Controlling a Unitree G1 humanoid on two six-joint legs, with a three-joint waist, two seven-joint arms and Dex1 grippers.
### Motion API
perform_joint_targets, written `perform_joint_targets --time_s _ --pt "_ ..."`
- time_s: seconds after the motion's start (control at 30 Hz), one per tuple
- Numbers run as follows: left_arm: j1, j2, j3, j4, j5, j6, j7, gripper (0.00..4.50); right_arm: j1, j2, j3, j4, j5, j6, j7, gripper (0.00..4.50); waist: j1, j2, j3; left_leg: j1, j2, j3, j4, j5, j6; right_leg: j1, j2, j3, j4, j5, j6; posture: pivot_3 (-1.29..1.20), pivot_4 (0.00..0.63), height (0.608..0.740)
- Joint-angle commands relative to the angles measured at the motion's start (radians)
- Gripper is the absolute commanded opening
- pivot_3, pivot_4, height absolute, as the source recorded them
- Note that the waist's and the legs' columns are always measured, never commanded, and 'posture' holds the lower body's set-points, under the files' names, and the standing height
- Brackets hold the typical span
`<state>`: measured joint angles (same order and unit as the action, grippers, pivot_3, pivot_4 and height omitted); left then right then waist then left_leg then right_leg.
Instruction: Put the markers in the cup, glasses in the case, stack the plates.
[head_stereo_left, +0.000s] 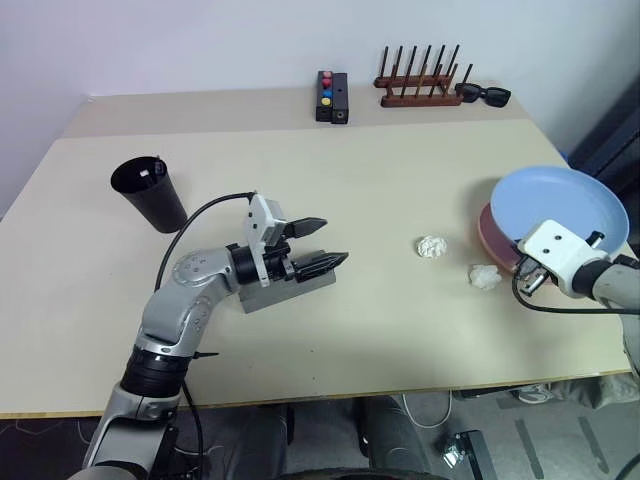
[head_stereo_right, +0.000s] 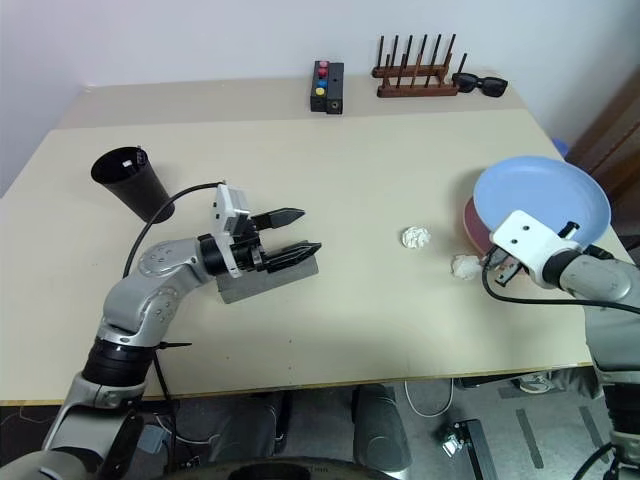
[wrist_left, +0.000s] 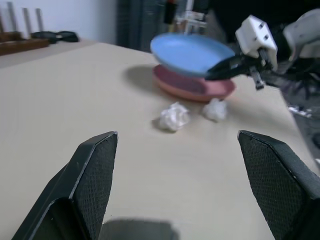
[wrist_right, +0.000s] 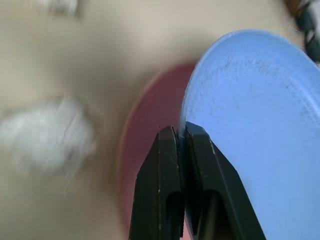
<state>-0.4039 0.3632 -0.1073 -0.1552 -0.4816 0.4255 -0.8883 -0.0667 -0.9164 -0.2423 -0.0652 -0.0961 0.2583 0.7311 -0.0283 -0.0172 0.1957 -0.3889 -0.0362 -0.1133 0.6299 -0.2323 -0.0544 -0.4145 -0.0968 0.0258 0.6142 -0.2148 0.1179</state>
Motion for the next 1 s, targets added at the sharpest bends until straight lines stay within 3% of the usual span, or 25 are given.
perform_joint_targets --time_s 0.03,0.07,0.17,0.3,0.57,0.83,1.0 --pt "-0.011 -0.01 -0.005 -0.008 0.004 -0.03 -0.007 3.94 0.01 -0.026 -0.041 -0.035 0.001 -0.004 -0.016 0.05 0.003 0.0 0.0 0.0 0.0 0.0 0.0 0.0 0.0 0.0 0.0 0.0 0.0 0.0 0.0 0.0 0.15 0.739" --pt "-0.007 -0.012 -0.005 -0.01 0.004 -0.031 -0.006 3.94 0.011 -0.025 -0.038 -0.03 0.002 -0.004 -0.015 0.05 0.005 0.0 0.0 0.0 0.0 0.0 0.0 0.0 0.0 0.0 0.0 0.0 0.0 0.0 0.0 0.0 0.15 0.739" --pt "0.013 -0.013 -0.002 -0.023 0.002 -0.029 0.001 3.94 -0.009 -0.025 -0.03 -0.019 -0.003 -0.009 -0.03 0.96 0.015 0.0 0.0 -0.001 0.0 0.0 0.001 0.0 0.0 0.0 0.0 0.0 0.0 0.0 0.0 0.0 0.15 0.739" --pt "0.04 -0.01 0.001 -0.045 0.001 -0.023 0.018 3.94 -0.045 -0.039 -0.019 -0.01 -0.005 -0.043 -0.029 2.89 0.015 0.0 0.0 -0.001 0.0 0.0 0.001 0.0 0.0 0.001 0.0 0.0 -0.001 0.0 0.0 0.0 0.15 0.739" --pt "0.069 0.001 0.01 -0.079 -0.005 -0.013 0.046 3.94 -0.106 0.051 0.036 -0.131 0.196 -0.003 0.088 2.89 0.014 0.0 0.0 -0.001 0.0 -0.001 0.001 0.0 0.0 0.001 0.0 0.0 -0.001 0.0 0.0 0.0 0.15 0.739" --pt "0.084 0.009 0.016 -0.105 -0.011 0.0 0.061 3.94 -0.157 0.171 0.19 -0.066 0.157 0.011 0.034 2.89 0.017 0.0 0.0 -0.001 -0.001 -0.001 0.001 0.0 0.0 0.001 0.0 0.0 -0.002 0.0 0.0 0.0 0.15 0.739" --pt "0.086 0.015 0.019 -0.11 -0.013 0.001 0.066 3.94 -0.188 0.209 0.222 0.035 0.113 -0.025 -0.027 2.89 0.016 0.0 0.0 -0.001 -0.001 -0.001 0.001 0.0 0.0 0.001 0.0 0.0 -0.002 0.0 0.0 0.0 0.15 0.739"
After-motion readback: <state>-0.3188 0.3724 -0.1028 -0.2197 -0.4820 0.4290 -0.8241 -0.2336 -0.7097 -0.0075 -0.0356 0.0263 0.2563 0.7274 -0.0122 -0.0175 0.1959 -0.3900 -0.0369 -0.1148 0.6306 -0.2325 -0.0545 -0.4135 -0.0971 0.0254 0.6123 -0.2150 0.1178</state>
